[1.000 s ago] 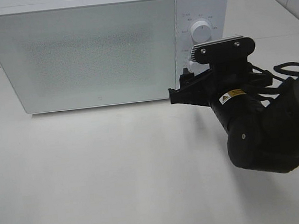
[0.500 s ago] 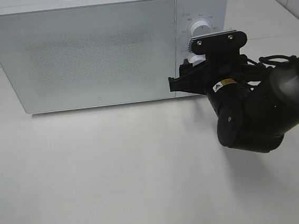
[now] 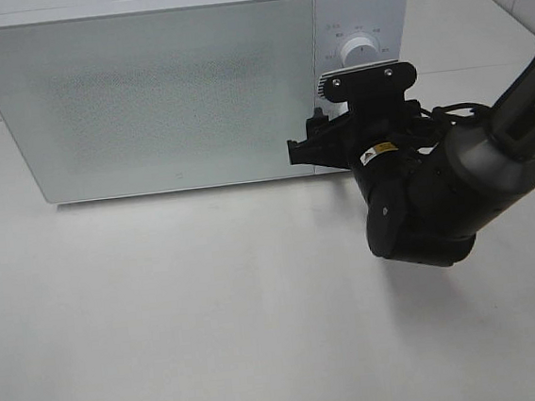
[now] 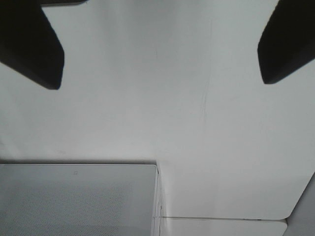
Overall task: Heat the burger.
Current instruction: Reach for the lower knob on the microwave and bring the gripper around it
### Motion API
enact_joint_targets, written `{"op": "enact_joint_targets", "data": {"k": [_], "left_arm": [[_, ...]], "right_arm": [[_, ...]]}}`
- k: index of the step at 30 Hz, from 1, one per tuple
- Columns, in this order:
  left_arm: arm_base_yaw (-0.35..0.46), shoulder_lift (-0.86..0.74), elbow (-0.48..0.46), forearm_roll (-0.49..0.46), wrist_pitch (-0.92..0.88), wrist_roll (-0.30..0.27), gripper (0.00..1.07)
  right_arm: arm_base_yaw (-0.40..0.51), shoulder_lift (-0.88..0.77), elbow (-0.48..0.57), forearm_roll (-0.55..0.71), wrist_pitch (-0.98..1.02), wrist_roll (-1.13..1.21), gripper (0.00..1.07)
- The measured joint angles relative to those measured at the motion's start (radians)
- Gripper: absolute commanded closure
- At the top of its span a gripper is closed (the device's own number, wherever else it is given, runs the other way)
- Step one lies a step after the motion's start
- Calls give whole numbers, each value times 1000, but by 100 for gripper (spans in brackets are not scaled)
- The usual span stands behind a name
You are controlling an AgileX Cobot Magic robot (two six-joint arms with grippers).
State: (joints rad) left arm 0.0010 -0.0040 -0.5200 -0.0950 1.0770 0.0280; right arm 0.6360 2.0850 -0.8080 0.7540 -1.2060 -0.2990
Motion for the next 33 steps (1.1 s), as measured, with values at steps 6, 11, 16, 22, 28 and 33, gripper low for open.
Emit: {"op": "enact_joint_targets", "data": {"k": [6, 11, 16, 22, 28, 33], "left_arm": [[0, 0, 0, 0, 0, 0, 6], [0, 0, 0, 0, 0, 0, 6], [0, 0, 0, 0, 0, 0, 6], [0, 0, 0, 0, 0, 0, 6], [0, 0, 0, 0, 0, 0, 6], [0, 0, 0, 0, 0, 0, 6]], "right_arm": [[-1, 1, 0, -1, 0, 0, 32], [-1, 1, 0, -1, 0, 0, 49], [-3, 1, 0, 11, 0, 11, 85], [-3, 1, 0, 12, 0, 31, 107], [-3, 1, 0, 12, 0, 74, 107], [-3, 1, 1, 9, 0, 145, 107]]}}
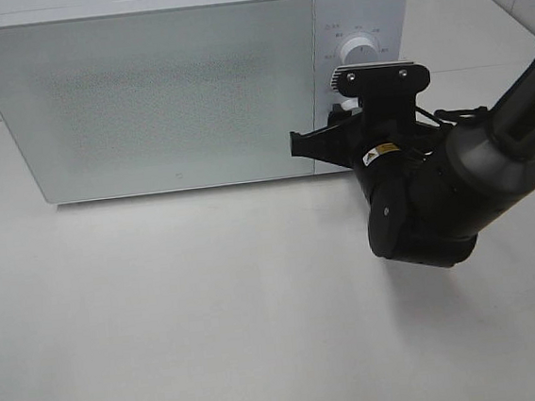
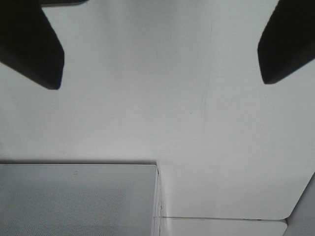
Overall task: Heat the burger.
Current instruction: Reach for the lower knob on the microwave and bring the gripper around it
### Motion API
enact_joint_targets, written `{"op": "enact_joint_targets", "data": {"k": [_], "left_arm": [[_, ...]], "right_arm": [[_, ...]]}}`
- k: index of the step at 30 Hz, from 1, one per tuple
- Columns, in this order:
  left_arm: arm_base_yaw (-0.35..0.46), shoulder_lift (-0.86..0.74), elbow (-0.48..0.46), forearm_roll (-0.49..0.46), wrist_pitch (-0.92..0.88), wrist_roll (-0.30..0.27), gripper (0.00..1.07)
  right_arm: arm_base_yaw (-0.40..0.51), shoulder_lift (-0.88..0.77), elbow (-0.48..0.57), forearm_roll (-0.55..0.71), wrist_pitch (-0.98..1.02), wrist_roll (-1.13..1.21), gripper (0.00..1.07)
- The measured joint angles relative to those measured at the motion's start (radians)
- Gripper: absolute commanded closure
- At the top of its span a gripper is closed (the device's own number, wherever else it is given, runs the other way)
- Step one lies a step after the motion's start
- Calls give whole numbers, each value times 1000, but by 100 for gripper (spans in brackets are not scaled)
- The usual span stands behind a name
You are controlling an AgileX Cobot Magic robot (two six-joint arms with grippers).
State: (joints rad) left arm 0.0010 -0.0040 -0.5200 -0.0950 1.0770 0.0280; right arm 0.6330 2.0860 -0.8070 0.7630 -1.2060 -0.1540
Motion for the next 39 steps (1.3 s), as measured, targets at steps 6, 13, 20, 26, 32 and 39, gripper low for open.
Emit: {"op": "enact_joint_targets", "data": {"k": [6, 13, 20, 26, 32, 39], "left_arm": [[0, 0, 0, 0, 0, 0, 6], [0, 0, 0, 0, 0, 0, 6], [0, 0, 0, 0, 0, 0, 6], [0, 0, 0, 0, 0, 0, 6], [0, 0, 0, 0, 0, 0, 6], [0, 0, 0, 0, 0, 0, 6]], "right_arm": [[0, 0, 2, -6, -3, 128, 107], [-4, 0, 8, -24, -1, 493, 107], [-10, 0, 19, -60, -2, 882, 107], [-12, 3, 19, -68, -4, 1245, 107], [-12, 3, 19, -68, -4, 1522, 107], [-12, 6, 21, -75, -13, 1695, 107]]}}
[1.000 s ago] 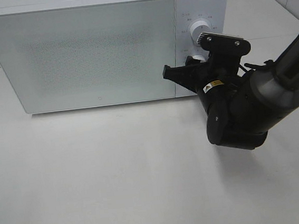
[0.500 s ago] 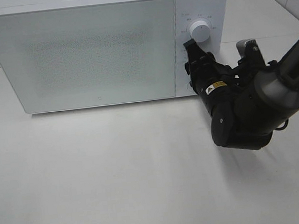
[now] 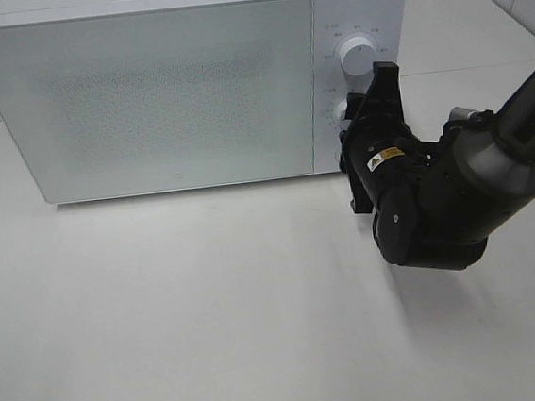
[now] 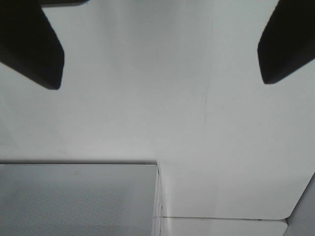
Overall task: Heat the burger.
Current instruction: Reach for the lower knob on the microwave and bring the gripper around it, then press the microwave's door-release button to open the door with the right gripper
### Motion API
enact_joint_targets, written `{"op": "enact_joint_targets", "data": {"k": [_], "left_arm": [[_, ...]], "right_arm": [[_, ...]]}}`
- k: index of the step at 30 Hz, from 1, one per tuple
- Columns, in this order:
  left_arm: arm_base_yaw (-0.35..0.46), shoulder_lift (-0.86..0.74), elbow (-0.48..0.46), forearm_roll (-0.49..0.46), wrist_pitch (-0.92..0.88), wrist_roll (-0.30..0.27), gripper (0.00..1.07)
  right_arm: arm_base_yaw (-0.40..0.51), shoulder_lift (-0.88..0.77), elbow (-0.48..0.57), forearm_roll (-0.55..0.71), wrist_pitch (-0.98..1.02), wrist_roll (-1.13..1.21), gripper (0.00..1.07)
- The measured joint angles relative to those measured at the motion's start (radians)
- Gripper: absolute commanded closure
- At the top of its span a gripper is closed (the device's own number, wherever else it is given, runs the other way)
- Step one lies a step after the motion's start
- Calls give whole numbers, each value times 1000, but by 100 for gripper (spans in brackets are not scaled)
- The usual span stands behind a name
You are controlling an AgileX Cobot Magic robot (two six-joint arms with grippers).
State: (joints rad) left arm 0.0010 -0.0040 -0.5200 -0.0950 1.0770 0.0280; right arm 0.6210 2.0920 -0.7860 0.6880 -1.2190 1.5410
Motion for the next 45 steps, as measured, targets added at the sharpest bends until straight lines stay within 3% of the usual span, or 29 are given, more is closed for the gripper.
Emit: {"op": "enact_joint_targets", "data": {"k": [9, 19, 26, 27, 29, 31, 38, 45], "left_arm": [[0, 0, 0, 0, 0, 0, 6], [0, 0, 0, 0, 0, 0, 6], [0, 0, 0, 0, 0, 0, 6], [0, 0, 0, 0, 0, 0, 6], [0, 0, 0, 0, 0, 0, 6], [0, 0, 0, 0, 0, 0, 6], [0, 0, 0, 0, 0, 0, 6], [0, 0, 0, 0, 0, 0, 6]], "right_arm": [[0, 0, 1, -1, -2, 22, 107], [0, 0, 1, 0, -2, 11, 96], [0, 0, 1, 11, -2, -14, 79], [0, 0, 1, 15, -2, -24, 70], [0, 0, 1, 16, -3, -36, 66], [2, 0, 0, 22, -2, -79, 49], [7, 0, 3, 18, 17, -149, 37], [5, -39, 51, -13, 13, -211, 37]]}}
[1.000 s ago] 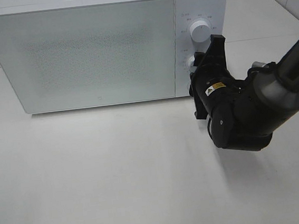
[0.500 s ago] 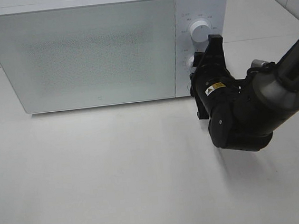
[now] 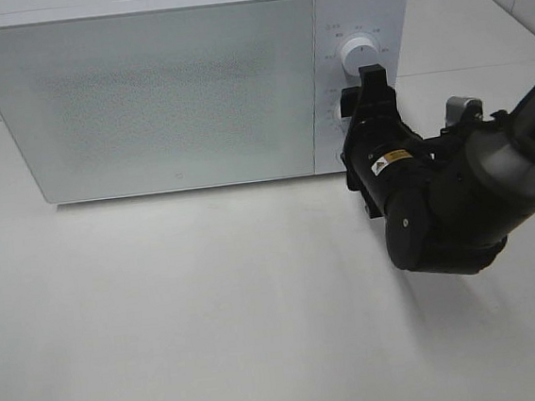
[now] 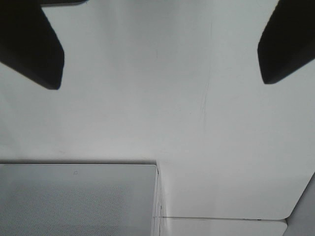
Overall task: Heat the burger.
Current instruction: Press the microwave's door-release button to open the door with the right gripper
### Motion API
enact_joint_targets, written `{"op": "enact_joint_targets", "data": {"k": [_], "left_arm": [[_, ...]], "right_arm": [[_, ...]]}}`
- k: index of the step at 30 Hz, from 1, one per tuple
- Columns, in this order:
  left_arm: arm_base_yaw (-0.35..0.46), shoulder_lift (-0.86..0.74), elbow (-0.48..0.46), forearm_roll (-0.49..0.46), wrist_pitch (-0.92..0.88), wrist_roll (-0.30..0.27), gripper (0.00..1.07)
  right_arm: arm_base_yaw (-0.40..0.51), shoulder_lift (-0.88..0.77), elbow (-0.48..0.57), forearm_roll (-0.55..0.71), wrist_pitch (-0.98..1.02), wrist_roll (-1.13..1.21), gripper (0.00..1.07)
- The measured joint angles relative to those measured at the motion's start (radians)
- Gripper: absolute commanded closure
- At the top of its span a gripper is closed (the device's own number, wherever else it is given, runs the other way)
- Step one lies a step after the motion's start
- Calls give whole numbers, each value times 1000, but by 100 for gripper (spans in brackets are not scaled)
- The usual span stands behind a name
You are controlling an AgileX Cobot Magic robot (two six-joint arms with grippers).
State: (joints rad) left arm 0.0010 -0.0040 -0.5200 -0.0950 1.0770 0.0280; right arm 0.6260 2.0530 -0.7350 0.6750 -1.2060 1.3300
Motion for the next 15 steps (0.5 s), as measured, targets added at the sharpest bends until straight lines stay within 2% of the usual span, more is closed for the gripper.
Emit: {"op": "enact_joint_targets", "data": {"k": [5, 10, 12, 13, 15], "left_arm": [[0, 0, 0, 0, 0, 0, 6], [0, 0, 0, 0, 0, 0, 6], [0, 0, 0, 0, 0, 0, 6], [0, 0, 0, 0, 0, 0, 6], [0, 0, 0, 0, 0, 0, 6]], "right_arm": [[0, -59, 55, -32, 2, -71, 37], [0, -122, 100, -64, 90, -190, 37], [0, -188, 122, -92, 242, -360, 37], [0, -188, 122, -92, 242, -360, 37], [0, -242, 123, -105, 356, -520, 37]]}}
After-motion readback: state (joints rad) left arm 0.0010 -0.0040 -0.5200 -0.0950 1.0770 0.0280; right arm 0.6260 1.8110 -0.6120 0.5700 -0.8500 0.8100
